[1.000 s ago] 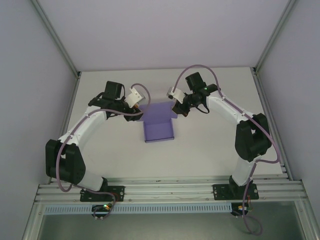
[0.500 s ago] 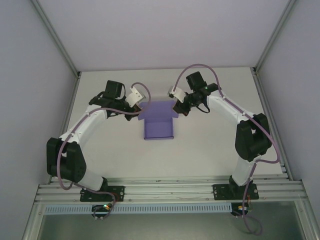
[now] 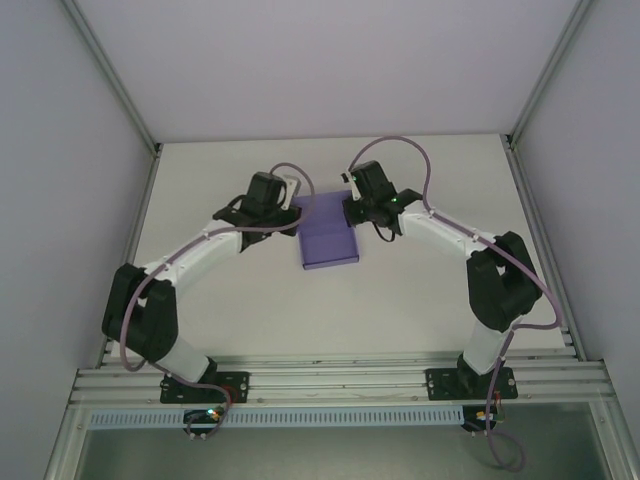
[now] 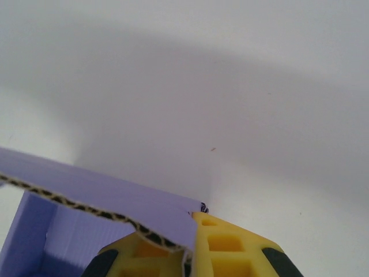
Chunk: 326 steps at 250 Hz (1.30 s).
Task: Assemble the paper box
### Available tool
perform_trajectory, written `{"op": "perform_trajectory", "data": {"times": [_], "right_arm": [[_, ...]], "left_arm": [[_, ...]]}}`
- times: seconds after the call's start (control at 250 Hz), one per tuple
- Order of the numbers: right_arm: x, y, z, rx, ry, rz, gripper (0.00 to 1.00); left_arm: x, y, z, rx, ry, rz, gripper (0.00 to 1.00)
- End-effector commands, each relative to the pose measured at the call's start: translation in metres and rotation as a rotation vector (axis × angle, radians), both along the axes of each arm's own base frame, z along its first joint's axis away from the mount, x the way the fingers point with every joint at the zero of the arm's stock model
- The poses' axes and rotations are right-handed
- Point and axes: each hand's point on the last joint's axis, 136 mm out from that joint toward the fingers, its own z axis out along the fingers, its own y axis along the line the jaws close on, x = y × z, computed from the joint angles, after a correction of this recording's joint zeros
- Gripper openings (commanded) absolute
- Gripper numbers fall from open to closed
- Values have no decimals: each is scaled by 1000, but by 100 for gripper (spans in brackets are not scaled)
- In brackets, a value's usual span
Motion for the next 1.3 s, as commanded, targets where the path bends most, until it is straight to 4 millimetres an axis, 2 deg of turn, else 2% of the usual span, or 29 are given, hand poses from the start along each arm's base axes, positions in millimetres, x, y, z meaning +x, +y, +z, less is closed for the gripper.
{"op": "perform_trajectory", "data": {"times": [0.0,0.132,0.256,0.363,0.495,0.675,0.807,0.894,0.954,1.098,1.202,1.298], "right_arm": [[20,13,41,189,-145,-189,2],[17,16,39,209,-163,-240,2],[10,25,34,189,-185,-223,0],[6,24,32,145,-227,-239,0],[2,18,25,143,-256,-263,0],[-14,8,2,117,-275,-291,0],[-30,5,-8,66,-300,-267,0],[-39,0,-16,71,-295,-281,1],[-44,-4,-23,90,-285,-316,2],[-50,-6,-33,134,-253,-381,3],[-52,5,-26,167,-257,-384,4],[-49,17,-17,192,-228,-385,6]], "left_arm": [[15,-16,7,-126,-10,181,0],[19,-26,8,-211,36,247,0],[22,-39,15,-283,40,250,0],[21,-45,16,-286,37,240,0],[10,-49,5,-222,-17,204,0],[-16,-45,-25,-223,-3,162,0],[-40,-48,-31,-228,-26,86,0],[-50,-41,-37,-193,-49,90,0],[-52,-36,-44,-191,-45,105,0],[-59,-46,-59,-201,-2,69,0],[-57,-51,-63,-209,13,73,0],[-54,-53,-56,-223,7,73,0]]}}
